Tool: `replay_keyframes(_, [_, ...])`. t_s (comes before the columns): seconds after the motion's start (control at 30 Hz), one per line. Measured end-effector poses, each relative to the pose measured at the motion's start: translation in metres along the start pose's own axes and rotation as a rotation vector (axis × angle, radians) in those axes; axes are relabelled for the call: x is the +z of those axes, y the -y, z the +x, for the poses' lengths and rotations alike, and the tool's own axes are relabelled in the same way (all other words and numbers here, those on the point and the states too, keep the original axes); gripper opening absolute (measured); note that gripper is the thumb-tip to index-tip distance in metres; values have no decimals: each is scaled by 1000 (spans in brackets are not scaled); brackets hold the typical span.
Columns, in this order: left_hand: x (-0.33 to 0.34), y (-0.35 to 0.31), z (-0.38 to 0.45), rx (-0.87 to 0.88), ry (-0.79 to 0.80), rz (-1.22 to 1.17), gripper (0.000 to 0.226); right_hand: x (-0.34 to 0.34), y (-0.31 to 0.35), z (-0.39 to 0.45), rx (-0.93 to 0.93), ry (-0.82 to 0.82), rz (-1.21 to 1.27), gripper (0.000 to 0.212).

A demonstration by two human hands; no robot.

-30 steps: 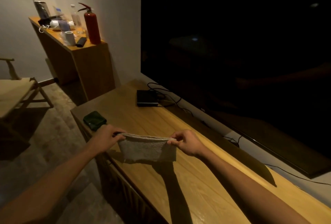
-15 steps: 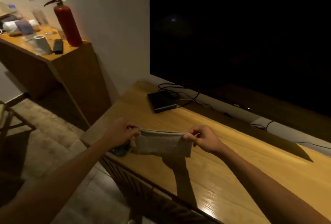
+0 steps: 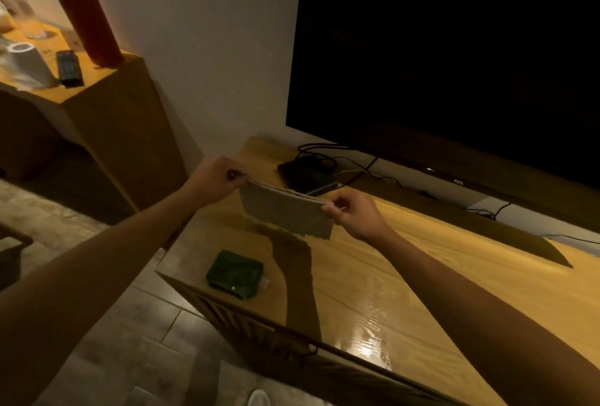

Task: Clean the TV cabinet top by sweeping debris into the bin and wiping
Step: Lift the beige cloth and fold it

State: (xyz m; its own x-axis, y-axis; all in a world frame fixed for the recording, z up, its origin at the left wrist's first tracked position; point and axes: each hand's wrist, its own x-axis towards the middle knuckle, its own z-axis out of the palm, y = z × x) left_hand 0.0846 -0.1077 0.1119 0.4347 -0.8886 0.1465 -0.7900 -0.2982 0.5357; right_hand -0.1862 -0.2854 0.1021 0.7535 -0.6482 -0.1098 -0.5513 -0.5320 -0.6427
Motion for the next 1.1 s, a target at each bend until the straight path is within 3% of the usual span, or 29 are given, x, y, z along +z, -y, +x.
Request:
replay_keyframes(0.17, [-9, 40, 21, -27, -75, -4, 16, 32, 18, 43, -23, -98, -48, 14])
replay_keyframes(0.27, [10, 69, 6, -37, -94, -19, 17, 65, 13, 49, -24, -65, -93, 17])
replay_keyframes(0.47, [84, 130, -66, -211, 169, -27, 23, 149, -30, 10, -38, 93, -87, 23])
replay_keyframes(0.6, [116, 147, -106, -245, 165, 9, 26, 185, -53, -15, -70, 152, -104, 28])
replay_keyframes(0.73, [115, 150, -105, -152, 159, 32, 22, 192, -62, -17, -97, 85, -63, 21])
replay_keyframes(0.8, [110, 153, -90, -189, 145, -28, 15, 190, -61, -6, -16, -43, 7, 21])
replay_keyframes(0.9, [117, 157, -57, -375, 35, -121, 17, 184, -59, 23, 309, -199, 165, 45])
replay_keyframes(1.0, [130, 156, -21, -590, 38, -224, 23, 179, -61, 56, 477, -148, 249, 53])
replay_keyframes(1.1, [142, 154, 8, -620, 136, -237, 19, 180, -60, 77, 499, -55, 187, 35])
